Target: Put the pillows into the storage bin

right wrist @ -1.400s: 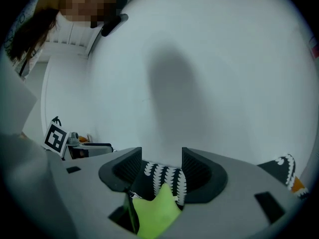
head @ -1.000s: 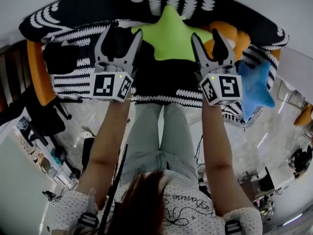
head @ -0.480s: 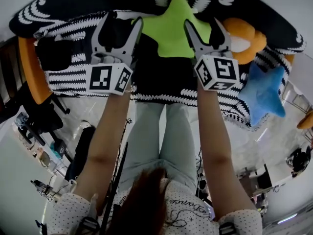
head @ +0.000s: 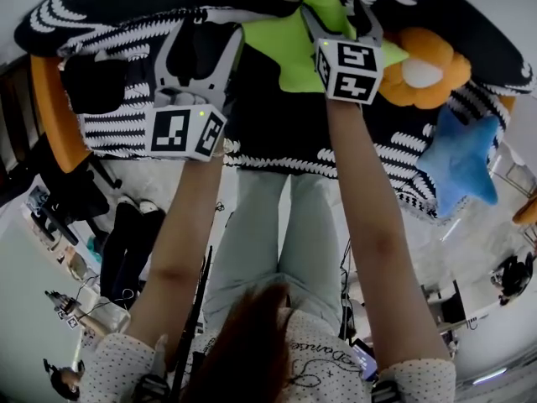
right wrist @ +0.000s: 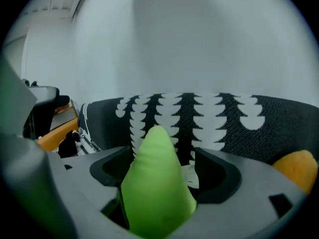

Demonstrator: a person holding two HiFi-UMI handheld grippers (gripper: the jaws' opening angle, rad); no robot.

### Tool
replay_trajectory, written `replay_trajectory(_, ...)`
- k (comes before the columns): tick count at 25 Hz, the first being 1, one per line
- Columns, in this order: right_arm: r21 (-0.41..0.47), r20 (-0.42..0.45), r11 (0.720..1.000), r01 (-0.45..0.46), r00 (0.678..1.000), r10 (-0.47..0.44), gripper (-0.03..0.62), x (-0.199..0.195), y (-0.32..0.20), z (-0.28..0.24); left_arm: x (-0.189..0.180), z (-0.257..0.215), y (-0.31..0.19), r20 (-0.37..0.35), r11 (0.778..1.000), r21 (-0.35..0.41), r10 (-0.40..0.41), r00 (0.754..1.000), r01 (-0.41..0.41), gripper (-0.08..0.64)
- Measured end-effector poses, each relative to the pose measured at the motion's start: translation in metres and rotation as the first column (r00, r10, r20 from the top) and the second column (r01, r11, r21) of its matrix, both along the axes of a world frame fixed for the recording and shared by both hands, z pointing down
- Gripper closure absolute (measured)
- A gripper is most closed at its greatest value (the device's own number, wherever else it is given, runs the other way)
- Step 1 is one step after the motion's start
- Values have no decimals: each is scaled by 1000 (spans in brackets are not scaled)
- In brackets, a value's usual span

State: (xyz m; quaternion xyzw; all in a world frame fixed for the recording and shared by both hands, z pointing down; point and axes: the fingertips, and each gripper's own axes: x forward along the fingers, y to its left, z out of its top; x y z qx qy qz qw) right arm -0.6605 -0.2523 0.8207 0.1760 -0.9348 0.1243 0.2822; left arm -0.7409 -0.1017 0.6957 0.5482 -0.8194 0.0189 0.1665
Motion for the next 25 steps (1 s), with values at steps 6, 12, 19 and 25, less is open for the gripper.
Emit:
replay_trajectory(6, -11, -92, 998, 58, 994, -59, 284, -5, 9, 21, -3, -2, 5, -8, 1000, -7, -5, 1000, 5, 262)
replay_trajectory(12, 8, -53, 996, 87, 995, -86, 373, 9, 16, -1, -3, -25, 9, 4, 1000, 22, -10, 1000, 9, 262)
replay_trajectory(19, 72, 171, 997, -24, 985, 11, 407, 42, 25, -104, 3, -70, 18, 18, 1000, 26, 17, 1000, -18, 262)
replay_trajectory(25, 169, 328, 983, -65, 945, 6, 410, 56, 16, -240, 7, -146, 33, 48, 997, 52, 51, 998, -54, 262)
